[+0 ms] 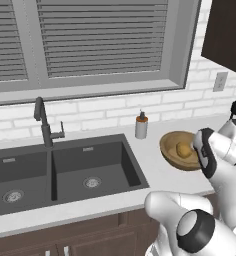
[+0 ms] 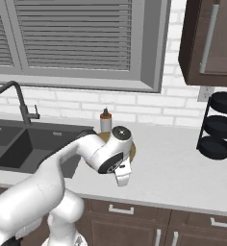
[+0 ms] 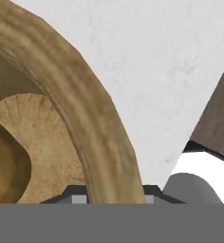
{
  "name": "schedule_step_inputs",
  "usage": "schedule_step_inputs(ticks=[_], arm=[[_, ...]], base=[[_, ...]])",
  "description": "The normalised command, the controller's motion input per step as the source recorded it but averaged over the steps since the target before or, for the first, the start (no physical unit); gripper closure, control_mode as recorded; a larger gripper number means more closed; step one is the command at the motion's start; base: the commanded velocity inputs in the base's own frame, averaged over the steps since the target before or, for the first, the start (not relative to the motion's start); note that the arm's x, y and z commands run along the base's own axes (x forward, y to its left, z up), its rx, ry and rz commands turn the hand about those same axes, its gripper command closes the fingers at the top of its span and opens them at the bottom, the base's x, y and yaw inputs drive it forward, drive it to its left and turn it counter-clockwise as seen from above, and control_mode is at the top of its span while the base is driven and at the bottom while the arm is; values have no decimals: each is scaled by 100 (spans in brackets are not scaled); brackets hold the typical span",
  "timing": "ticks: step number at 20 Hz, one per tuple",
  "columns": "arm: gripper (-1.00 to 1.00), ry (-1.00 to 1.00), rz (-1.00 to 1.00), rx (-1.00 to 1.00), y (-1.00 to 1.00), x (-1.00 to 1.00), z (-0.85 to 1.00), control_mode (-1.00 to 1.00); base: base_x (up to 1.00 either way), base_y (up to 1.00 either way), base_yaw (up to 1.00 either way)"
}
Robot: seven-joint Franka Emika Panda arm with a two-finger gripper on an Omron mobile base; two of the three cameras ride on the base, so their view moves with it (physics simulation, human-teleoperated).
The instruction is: Pick the potato from the sink and place it in the bowl. Then pick the bowl and place it in the microwave. Then close the microwave door and press the start button.
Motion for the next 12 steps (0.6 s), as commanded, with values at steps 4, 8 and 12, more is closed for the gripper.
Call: schedule_step_inputs(ticks=[4, 8, 12], arm=[[100, 0, -28, 9, 24, -36, 76, -100], [100, 0, -27, 8, 36, -31, 62, -100], [100, 0, -23, 1, 41, -25, 67, -100]], base=[[0, 0, 0], [0, 0, 0], [0, 0, 0]])
